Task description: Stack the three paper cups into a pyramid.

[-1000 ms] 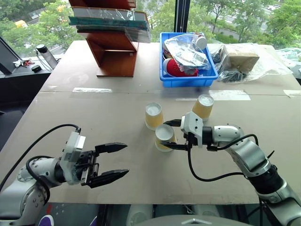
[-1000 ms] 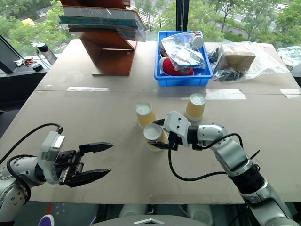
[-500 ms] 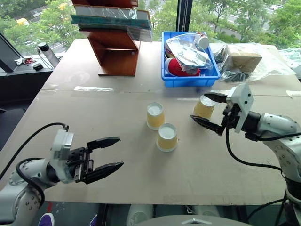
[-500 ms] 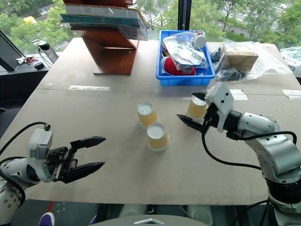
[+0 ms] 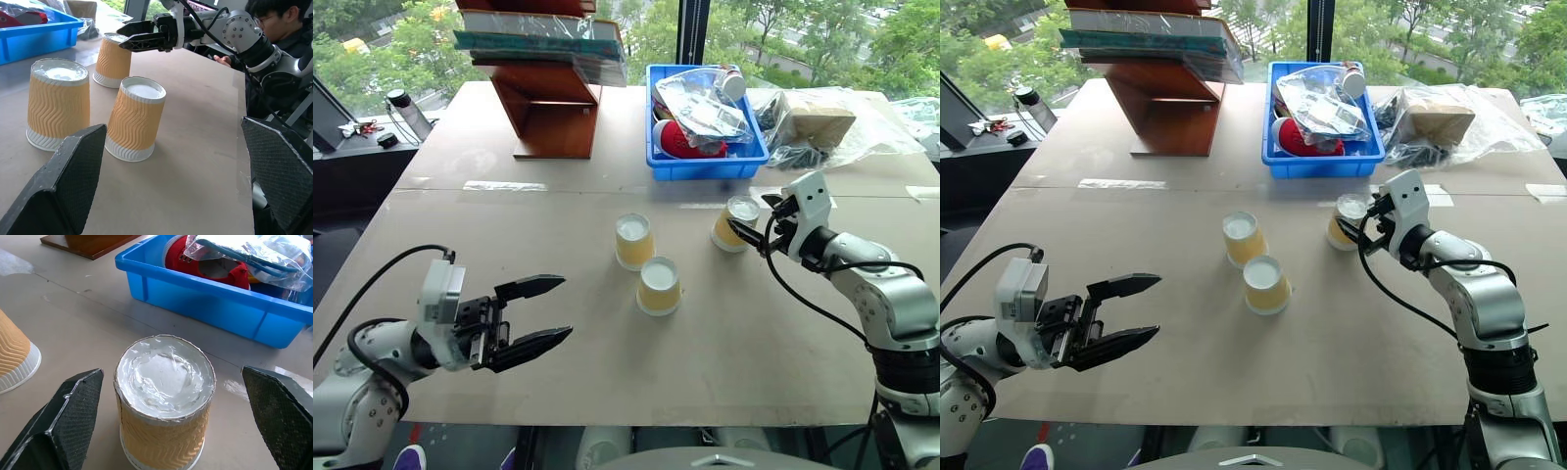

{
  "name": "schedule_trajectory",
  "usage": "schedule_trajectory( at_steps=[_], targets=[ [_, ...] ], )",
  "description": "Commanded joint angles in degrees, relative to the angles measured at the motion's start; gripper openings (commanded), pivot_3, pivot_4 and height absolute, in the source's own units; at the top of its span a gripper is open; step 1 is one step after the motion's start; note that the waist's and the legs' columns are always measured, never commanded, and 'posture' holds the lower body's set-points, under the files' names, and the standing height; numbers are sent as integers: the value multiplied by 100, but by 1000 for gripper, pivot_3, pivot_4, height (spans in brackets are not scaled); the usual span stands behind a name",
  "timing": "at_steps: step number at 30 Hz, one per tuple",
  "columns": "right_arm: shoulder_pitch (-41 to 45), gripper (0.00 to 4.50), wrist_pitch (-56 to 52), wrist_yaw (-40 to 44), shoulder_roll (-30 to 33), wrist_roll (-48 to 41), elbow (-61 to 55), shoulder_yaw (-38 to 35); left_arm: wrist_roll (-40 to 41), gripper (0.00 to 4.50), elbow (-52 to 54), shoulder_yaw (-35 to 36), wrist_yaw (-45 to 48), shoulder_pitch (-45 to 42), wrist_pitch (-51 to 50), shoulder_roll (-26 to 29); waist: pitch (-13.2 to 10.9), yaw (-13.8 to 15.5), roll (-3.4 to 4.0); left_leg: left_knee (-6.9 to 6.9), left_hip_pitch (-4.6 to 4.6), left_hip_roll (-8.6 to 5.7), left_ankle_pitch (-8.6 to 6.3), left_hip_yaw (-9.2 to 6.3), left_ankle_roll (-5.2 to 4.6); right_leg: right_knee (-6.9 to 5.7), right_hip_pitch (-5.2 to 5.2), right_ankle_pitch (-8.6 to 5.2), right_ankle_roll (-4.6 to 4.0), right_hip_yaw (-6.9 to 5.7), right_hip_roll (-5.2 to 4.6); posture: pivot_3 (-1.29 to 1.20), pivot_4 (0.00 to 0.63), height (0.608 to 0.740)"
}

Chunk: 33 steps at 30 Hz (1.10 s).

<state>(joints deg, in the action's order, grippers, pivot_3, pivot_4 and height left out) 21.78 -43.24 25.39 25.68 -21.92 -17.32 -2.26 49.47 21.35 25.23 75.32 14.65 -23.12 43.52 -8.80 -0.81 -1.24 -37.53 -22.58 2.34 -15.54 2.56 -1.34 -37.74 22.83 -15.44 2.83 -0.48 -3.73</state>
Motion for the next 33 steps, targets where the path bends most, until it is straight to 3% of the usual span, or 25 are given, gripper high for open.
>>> schedule_trajectory(
  at_steps=[1, 7, 10, 12, 19, 27, 33],
  targets=[
    [207, 4446, 14, -157, -135, -44, 34, -154, 91, 4500, 111, 150, 58, 15, 13, 95, 0, -2, 0, 0, 0, 0, 0, -1, 0, -1, 0, 0, 0, 0, 0, 0, 150, 740],
    [292, 4446, 172, -90, -231, -35, 373, -167, 171, 4500, 293, 229, -16, 111, -43, 91, 0, -2, 1, 0, 0, 0, 0, 0, 0, -1, 1, 0, 0, 0, 0, 0, 150, 740],
    [216, 3619, 270, 85, -165, -25, 468, -127, 145, 4500, 288, 192, -37, 97, -13, 69, -1, -2, 2, 0, 0, 0, 0, 1, 0, -1, 2, 0, 0, 0, 0, 0, 150, 740],
    [203, 2679, 324, 148, -148, -6, 479, -92, 142, 4500, 240, 166, -33, 44, -12, 70, -1, -2, 2, 0, 0, 0, 0, 1, 0, -2, 2, 0, 0, 0, 0, 0, 150, 740],
    [83, 2679, 240, 764, 199, -504, -239, -268, 177, 4500, 149, 60, -23, -172, -119, 115, -3, 7, 4, 0, -3, 0, 0, 0, 0, -1, 3, 0, 0, -1, 0, 0, 150, 740],
    [-1202, 2679, -361, 1749, 1232, -1846, -2257, -373, 185, 4500, -27, -97, 145, -353, -249, 148, -2, 18, 3, 0, -9, 2, 0, -4, 0, 0, 6, 0, 1, -2, -1, 0, 150, 740],
    [-1424, 2679, -35, 1662, 1145, -1574, -2277, 243, 115, 4500, -128, -217, 284, -496, -271, 232, 0, -9, -1, -11, 1, 2, 0, -3, -1, -10, 3, 0, 1, 2, 5, 0, 150, 740]
  ],
)
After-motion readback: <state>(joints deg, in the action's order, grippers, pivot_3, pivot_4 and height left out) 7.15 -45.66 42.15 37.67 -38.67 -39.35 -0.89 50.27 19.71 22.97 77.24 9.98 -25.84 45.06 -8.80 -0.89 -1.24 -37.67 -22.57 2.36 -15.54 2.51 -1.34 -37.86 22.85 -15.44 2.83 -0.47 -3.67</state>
